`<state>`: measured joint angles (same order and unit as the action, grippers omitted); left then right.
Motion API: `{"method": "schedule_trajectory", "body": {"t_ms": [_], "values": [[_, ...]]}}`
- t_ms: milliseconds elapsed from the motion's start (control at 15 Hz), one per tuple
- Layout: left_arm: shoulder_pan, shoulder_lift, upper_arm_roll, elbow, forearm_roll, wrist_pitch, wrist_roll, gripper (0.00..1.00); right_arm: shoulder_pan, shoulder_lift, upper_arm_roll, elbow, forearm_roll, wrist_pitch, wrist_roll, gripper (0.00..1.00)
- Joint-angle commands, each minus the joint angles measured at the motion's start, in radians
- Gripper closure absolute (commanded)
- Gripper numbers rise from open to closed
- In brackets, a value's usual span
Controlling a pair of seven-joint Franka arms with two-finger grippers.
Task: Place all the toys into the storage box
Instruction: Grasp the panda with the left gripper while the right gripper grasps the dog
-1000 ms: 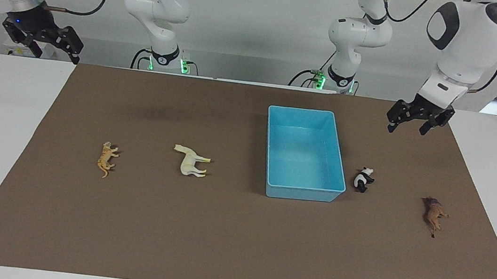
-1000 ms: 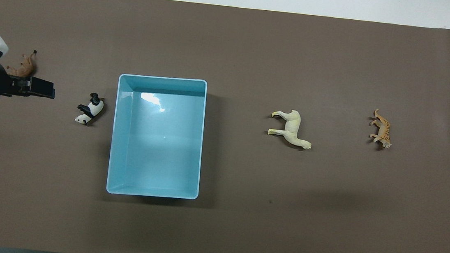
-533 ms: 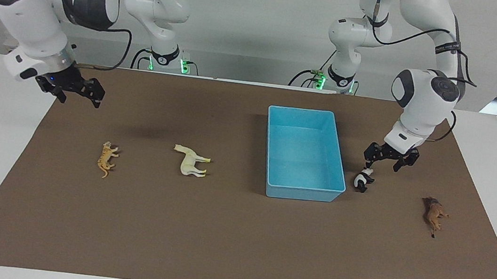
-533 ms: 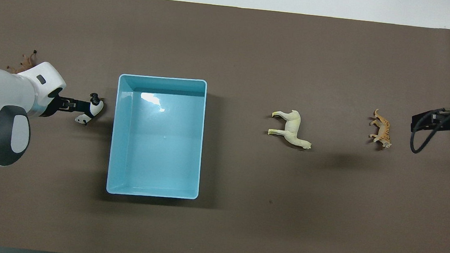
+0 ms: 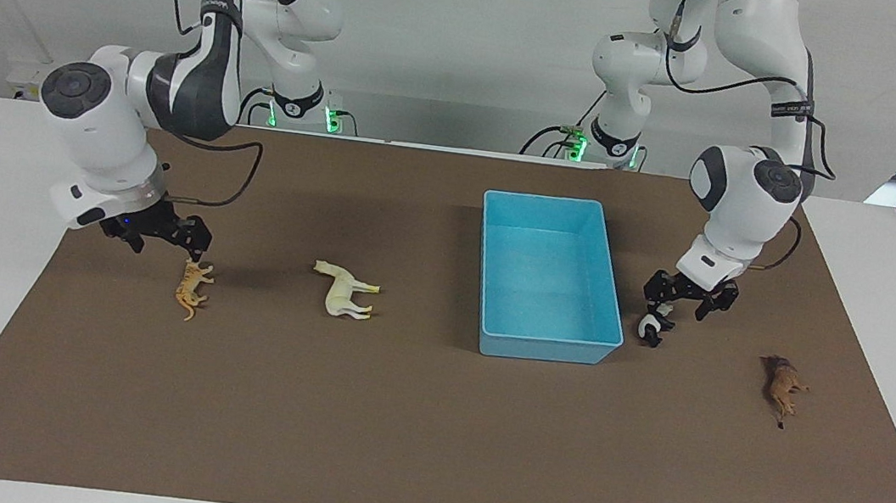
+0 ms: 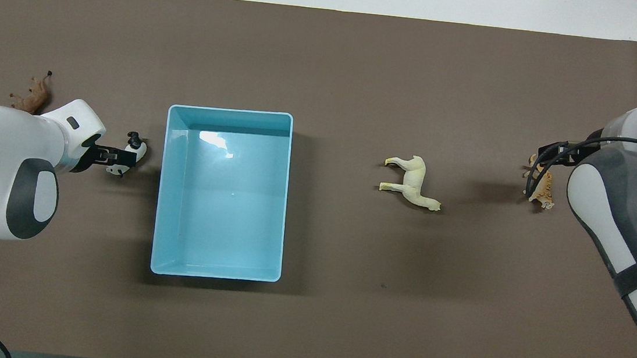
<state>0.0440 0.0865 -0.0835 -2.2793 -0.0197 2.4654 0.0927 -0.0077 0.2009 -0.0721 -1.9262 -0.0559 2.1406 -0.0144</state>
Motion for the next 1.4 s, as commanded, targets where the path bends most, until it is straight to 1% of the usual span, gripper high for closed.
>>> {"method": "schedule_trajectory", "body": {"t_ms": [0, 67, 200, 267, 333, 400, 467, 533, 667, 733, 933, 1000, 1133, 1267, 1333], "values": [[-0.015, 0.015, 0.002, -0.035, -0.002, 0.047, 0.004, 0.0, -0.009, -0.02, 0.006, -0.059, 0.031, 0.045, -0.002, 0.0], [-0.016, 0.021, 0.002, -0.037, -0.002, 0.049, 0.004, 0.0, -0.008, -0.02, 0.006, -0.078, 0.034, 0.056, -0.019, 0.0], [-0.016, 0.022, 0.002, -0.039, -0.002, 0.05, 0.004, 0.0, -0.02, -0.02, 0.006, -0.143, 0.034, 0.152, -0.105, 0.0], [-0.016, 0.022, 0.002, -0.037, -0.002, 0.053, 0.004, 0.06, -0.021, -0.02, 0.006, -0.163, 0.034, 0.192, -0.125, 0.0], [-0.016, 0.028, 0.002, -0.032, -0.002, 0.058, 0.004, 0.15, -0.023, -0.02, 0.005, -0.18, 0.034, 0.215, -0.127, 0.0], [-0.016, 0.03, 0.002, -0.026, -0.002, 0.06, 0.004, 0.27, -0.021, -0.015, 0.006, -0.183, 0.034, 0.22, -0.127, 0.0], [-0.016, 0.033, 0.002, -0.017, -0.002, 0.06, 0.004, 0.31, -0.021, -0.005, 0.005, -0.183, 0.034, 0.223, -0.127, 0.0], [-0.016, 0.036, 0.002, -0.011, -0.002, 0.058, 0.004, 0.43, -0.021, 0.005, 0.005, -0.185, 0.034, 0.235, -0.13, 0.0], [-0.016, 0.036, 0.002, -0.009, -0.002, 0.058, 0.002, 0.79, -0.023, 0.02, 0.005, -0.21, 0.034, 0.301, -0.133, 0.0], [-0.016, 0.038, 0.002, -0.008, -0.002, 0.058, -0.001, 1.0, -0.025, 0.031, 0.005, -0.224, 0.034, 0.33, -0.133, 0.0], [-0.013, 0.033, 0.002, 0.024, -0.002, 0.024, -0.008, 1.0, -0.038, 0.058, 0.006, -0.224, 0.034, 0.357, -0.124, 0.0], [-0.013, 0.026, 0.002, 0.053, -0.002, -0.026, -0.008, 1.0, -0.038, 0.063, 0.005, -0.226, 0.034, 0.373, -0.121, 0.0], [-0.013, 0.006, 0.002, 0.157, -0.002, -0.203, -0.011, 1.0, -0.043, 0.063, 0.005, -0.226, 0.036, 0.374, -0.095, 0.0], [-0.016, -0.03, -0.008, 0.277, -0.002, -0.406, -0.074, 1.0, -0.049, 0.061, 0.006, -0.227, 0.044, 0.367, -0.067, 0.01], [-0.016, -0.045, -0.025, 0.335, -0.009, -0.493, -0.097, 1.0, -0.046, 0.061, 0.006, -0.232, 0.068, 0.367, -0.056, 0.03]]}}
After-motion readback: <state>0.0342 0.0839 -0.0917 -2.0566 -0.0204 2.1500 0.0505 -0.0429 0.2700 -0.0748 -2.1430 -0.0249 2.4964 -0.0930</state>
